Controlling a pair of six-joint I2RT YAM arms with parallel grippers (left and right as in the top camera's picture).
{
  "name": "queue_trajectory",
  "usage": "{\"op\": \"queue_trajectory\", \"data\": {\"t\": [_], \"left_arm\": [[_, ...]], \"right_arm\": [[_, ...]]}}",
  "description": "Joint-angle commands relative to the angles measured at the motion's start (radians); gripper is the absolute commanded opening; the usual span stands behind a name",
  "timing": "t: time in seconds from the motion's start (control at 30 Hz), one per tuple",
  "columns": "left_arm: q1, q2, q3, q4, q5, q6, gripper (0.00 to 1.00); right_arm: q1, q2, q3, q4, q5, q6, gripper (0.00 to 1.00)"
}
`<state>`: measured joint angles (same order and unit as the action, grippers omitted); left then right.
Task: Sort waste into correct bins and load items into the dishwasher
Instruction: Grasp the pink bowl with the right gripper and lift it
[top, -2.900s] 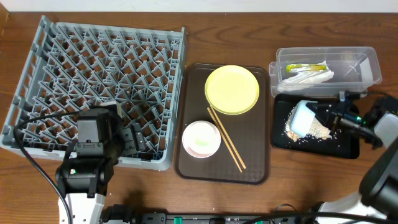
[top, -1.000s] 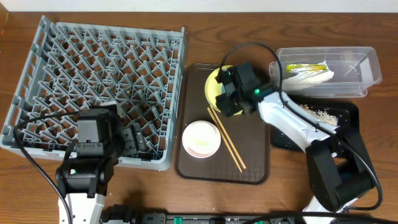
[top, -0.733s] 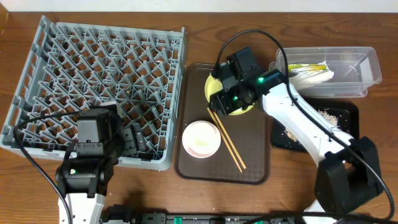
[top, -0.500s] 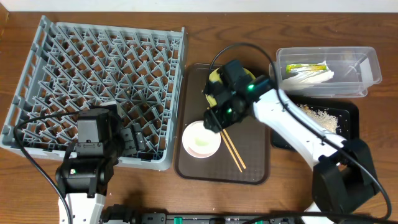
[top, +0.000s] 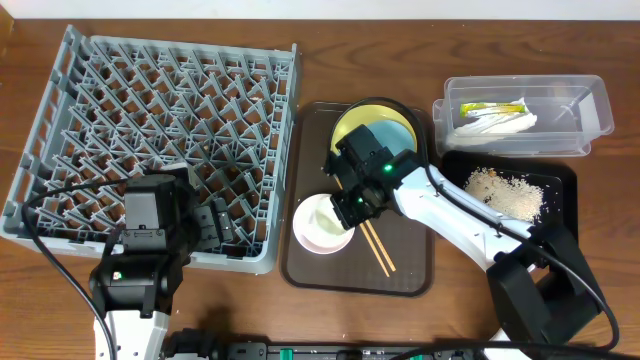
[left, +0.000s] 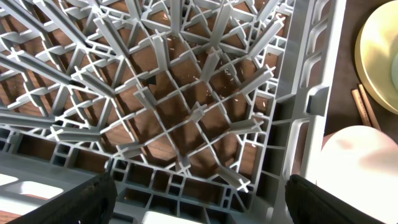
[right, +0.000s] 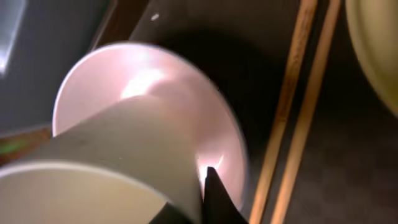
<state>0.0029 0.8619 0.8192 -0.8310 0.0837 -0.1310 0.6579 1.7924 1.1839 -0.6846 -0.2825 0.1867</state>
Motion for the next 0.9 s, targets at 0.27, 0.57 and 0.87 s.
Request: {"op": "queue_trajectory", "data": {"t": [0.27, 0.57, 0.87], "left_arm": [[0.001, 0.0, 0.005, -0.002, 0.018, -0.005, 0.89], [0.001, 0.003, 0.005, 0.136, 0.274, -0.072, 0.89], [0.001, 0.062, 0.005, 0.522, 0.807, -0.138, 0.9]], "right_arm": [[-0.09, -0.095, 0.145, -0.071, -0.039, 0.041, 0.01], [-0.271, -0.157, 0.164, 0.064, -0.412, 0.083, 0.01], [-0.272, -0.154, 0.164, 0.209, -0.821, 0.136, 0.01]]}}
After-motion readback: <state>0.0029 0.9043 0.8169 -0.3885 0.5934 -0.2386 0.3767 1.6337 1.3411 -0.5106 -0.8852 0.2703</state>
